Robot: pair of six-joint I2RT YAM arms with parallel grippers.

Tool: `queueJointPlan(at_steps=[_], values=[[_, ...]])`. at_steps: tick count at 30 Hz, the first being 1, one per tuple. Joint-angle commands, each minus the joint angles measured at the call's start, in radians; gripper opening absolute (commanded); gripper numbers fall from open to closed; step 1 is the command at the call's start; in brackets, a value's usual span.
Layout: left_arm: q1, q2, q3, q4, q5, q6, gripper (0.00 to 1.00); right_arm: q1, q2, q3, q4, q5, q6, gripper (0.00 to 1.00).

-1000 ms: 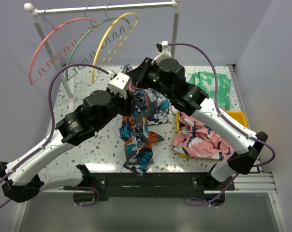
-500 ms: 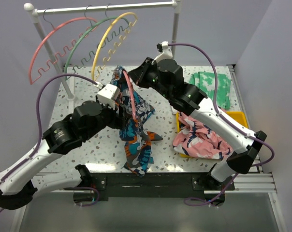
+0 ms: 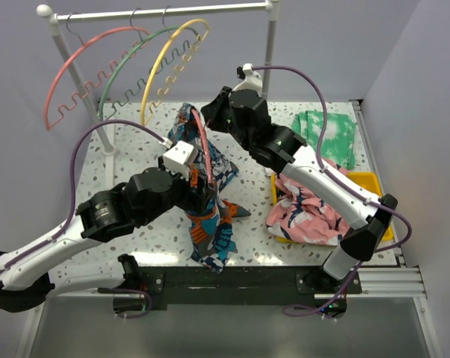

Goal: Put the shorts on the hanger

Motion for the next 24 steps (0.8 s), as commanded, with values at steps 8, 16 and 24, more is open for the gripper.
queueJointPlan(at_steps=[8, 16, 24], values=[[-0.14, 0.091, 0.014, -0.06, -0.317, -0.181, 0.82, 0.003, 0.015, 0.102, 0.032, 0.096, -0.003, 0.0], [-0.244, 0.227, 0.1, -0.212, -0.623, -0.335, 0.63, 0.001, 0.015, 0.115, 0.006, 0.099, 0.005, 0.0], [-0.246, 0.248, 0.093, -0.157, -0.744, -0.329, 0.38, 0.003, -0.024, 0.078, 0.001, 0.101, 0.002, 0.0]])
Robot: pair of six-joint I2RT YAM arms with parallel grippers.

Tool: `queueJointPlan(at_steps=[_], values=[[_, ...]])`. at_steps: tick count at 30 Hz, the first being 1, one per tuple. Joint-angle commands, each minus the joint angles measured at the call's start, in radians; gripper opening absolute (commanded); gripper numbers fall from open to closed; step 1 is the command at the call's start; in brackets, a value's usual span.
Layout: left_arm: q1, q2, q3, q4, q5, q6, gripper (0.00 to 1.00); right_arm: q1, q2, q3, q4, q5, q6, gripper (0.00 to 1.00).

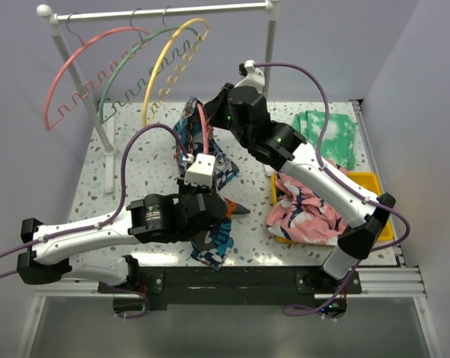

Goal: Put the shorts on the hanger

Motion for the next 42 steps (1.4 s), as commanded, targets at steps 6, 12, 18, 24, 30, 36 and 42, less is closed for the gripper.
queueJointPlan(at_steps=[6, 12, 18, 24, 30, 36, 42], values=[[0.0, -0.049, -0.007, 0.187, -0.159, 0.123, 0.36, 0.006, -0.087, -0.012, 0.054, 0.015, 0.009, 0.0], [0.011, -0.092, -0.043, 0.262, -0.158, 0.177, 0.28, 0.007, -0.12, -0.038, 0.06, -0.008, 0.017, 0.0], [0.013, -0.146, -0.106, 0.296, -0.135, 0.181, 0.0, 0.012, -0.148, -0.052, 0.059, -0.039, 0.013, 0.0], [0.013, -0.24, -0.202, 0.493, -0.07, 0.324, 0.0, 0.013, -0.203, -0.109, 0.062, -0.054, -0.017, 0.0], [0.011, -0.313, -0.268, 0.642, 0.048, 0.431, 0.0, 0.013, -0.257, -0.152, 0.057, -0.063, -0.075, 0.09], [0.013, -0.303, -0.299, 0.764, 0.128, 0.395, 0.0, 0.012, -0.302, -0.188, 0.066, -0.069, -0.147, 0.29], [0.013, -0.297, -0.328, 0.899, 0.115, 0.321, 0.0, 0.013, -0.323, -0.187, 0.066, -0.097, -0.21, 0.48]])
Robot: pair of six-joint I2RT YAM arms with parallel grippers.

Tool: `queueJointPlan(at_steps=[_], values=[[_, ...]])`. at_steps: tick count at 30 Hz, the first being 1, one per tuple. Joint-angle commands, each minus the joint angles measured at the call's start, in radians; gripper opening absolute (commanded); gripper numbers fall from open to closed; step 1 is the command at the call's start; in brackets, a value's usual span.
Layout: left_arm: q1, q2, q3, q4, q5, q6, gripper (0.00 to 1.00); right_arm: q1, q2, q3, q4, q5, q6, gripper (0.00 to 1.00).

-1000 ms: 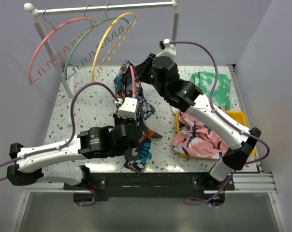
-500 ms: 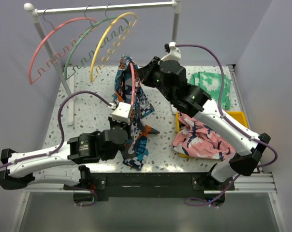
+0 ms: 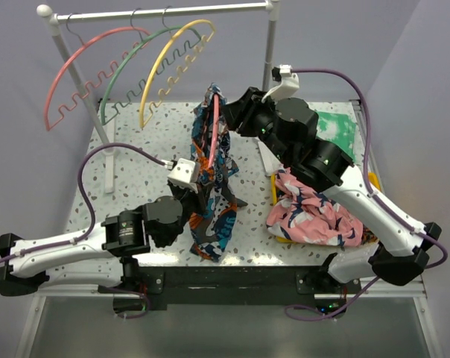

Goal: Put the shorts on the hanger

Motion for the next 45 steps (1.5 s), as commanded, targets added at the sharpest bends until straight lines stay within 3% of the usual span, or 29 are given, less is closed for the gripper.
queueJointPlan(at_steps=[1, 9, 12, 18, 31, 38, 45], values=[[0.005, 0.0, 0.002, 0.255, -0.022, -0.036, 0.0, 0.002, -0.033, -0.003, 0.03, -0.034, -0.081, 0.51], [0.018, 0.072, 0.047, 0.329, -0.019, -0.039, 0.0, 0.0, -0.097, -0.027, 0.048, -0.094, -0.164, 0.87], [0.037, 0.089, 0.058, 0.343, -0.001, -0.047, 0.0, 0.0, -0.126, -0.04, 0.067, -0.126, -0.187, 0.92], [0.106, 0.122, 0.085, 0.377, 0.097, -0.053, 0.0, 0.002, -0.229, -0.119, 0.09, -0.074, -0.178, 0.95], [0.299, 0.274, 0.334, 0.37, 0.297, 0.017, 0.0, 0.0, -0.567, -0.633, 0.083, 0.04, -0.135, 0.97], [0.419, 0.331, 0.413, 0.371, 0.465, -0.027, 0.0, 0.002, -0.613, -0.714, 0.045, -0.038, -0.092, 0.97], [0.482, 0.418, 0.545, 0.343, 0.548, -0.004, 0.0, 0.002, -0.625, -0.756, 0.033, -0.038, -0.095, 0.97]])
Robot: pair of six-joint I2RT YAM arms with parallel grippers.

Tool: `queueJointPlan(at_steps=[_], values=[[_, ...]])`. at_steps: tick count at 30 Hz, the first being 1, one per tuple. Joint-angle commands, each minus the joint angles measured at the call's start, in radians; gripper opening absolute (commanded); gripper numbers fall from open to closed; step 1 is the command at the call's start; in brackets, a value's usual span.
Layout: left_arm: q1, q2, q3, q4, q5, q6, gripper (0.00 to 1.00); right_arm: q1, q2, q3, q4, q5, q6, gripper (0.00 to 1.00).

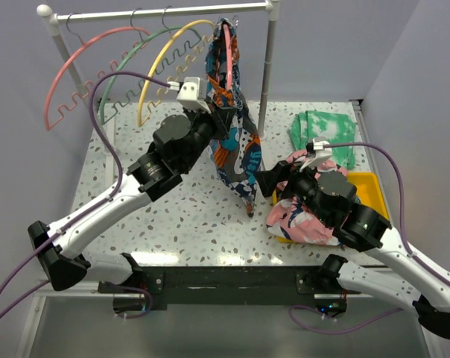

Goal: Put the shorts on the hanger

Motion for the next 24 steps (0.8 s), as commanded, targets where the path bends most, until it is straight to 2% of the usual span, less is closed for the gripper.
queueJointPlan(at_steps=[1, 24], values=[[0.029, 0.019, 0.115, 0.097, 0.09, 0.029, 0.0, 0.0, -0.015, -0.013, 0.003, -0.007, 0.01, 0.97], [0.218, 0.225, 0.301, 0.112, 0.273, -0.094, 0.0, 0.0, -0.053, -0.022, -0.067, 0.016, 0.026, 0.97]])
